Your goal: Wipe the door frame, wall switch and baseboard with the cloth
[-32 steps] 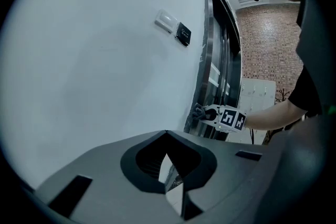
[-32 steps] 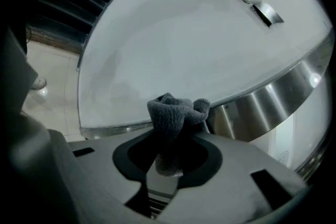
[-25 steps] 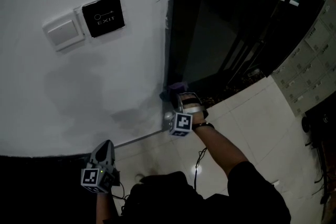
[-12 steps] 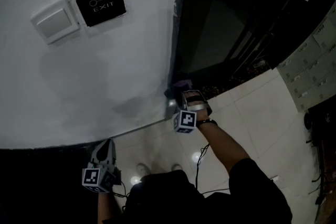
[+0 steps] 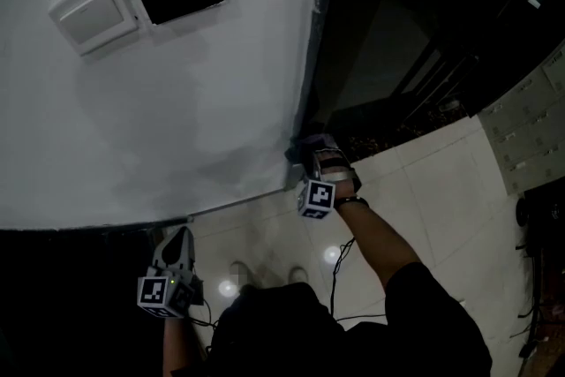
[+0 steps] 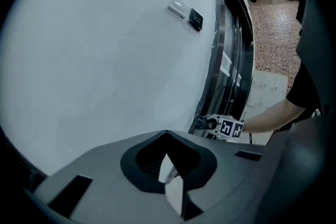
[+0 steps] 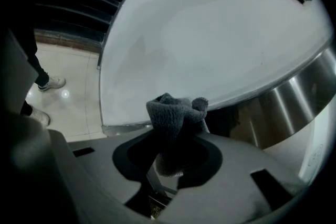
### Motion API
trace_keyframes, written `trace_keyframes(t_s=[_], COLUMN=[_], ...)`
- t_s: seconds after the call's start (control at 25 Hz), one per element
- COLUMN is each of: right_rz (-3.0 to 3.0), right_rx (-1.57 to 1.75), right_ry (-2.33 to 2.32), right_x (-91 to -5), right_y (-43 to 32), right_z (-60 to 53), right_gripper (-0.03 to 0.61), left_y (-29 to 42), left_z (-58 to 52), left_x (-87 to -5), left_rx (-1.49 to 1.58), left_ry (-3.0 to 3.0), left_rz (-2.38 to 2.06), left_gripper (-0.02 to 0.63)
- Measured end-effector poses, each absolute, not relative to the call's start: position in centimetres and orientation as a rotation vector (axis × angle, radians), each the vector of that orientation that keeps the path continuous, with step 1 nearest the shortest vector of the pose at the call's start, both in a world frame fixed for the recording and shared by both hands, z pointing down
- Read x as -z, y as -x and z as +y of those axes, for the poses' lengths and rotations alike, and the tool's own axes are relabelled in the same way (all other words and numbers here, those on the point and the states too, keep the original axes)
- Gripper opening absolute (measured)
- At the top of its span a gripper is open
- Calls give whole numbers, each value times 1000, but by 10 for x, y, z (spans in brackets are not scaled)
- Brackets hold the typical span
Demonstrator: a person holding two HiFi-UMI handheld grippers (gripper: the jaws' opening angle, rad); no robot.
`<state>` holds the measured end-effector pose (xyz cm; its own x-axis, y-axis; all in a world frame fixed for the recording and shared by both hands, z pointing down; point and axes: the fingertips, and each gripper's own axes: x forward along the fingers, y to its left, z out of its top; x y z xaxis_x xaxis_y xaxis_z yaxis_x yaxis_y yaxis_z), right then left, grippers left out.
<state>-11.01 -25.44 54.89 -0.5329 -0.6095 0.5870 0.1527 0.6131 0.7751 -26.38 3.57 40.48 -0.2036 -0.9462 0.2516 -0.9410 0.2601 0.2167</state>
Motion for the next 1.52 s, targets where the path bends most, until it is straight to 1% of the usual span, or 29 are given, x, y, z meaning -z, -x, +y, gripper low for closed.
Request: trace_keyframes(t_s=[0.36,0.52,0.64,0.8,1.0,1.12,1.32,1.4,1.52], right_rz=[-1890,-1938,-1987,-2102,-2316,-2497,-2746,-2753,-2720], right_rx=[925,902,866,768,735,619,249,203,217], right_ry=[-318,-345,-400,-495,-633,-704,-908,-984,-1096], right_x=[-580,-563,-543,-509,-426,-384,-344,-335,-330], right_y=[111,110,96,60,11,-27,-106,-142,-193], right_z=[-250,-243,-237,-229,-217,-206,-191,-189,-191], right_gripper=[95,95,95,94,94,94,94,94,94], left_y=[251,252,248,227,186,161,114,89,44], left_z=[54,54,43,28,11,0,-32,-52,-88], left_x=[-401,-390,-377,-361,-341,-330,-326,-327,-327], left_rx=[-11,-14,15,55,88,145,216,242,256], left_ry=[-1684,-1694,-1733,-1818,-1939,-2002,-2109,-2174,-2291], left_rz=[-2234,-2266,-2278,-2275,-2241,-2230,-2153,-2097,-1967], left_gripper=[3,3,3,3,3,3,3,3,3])
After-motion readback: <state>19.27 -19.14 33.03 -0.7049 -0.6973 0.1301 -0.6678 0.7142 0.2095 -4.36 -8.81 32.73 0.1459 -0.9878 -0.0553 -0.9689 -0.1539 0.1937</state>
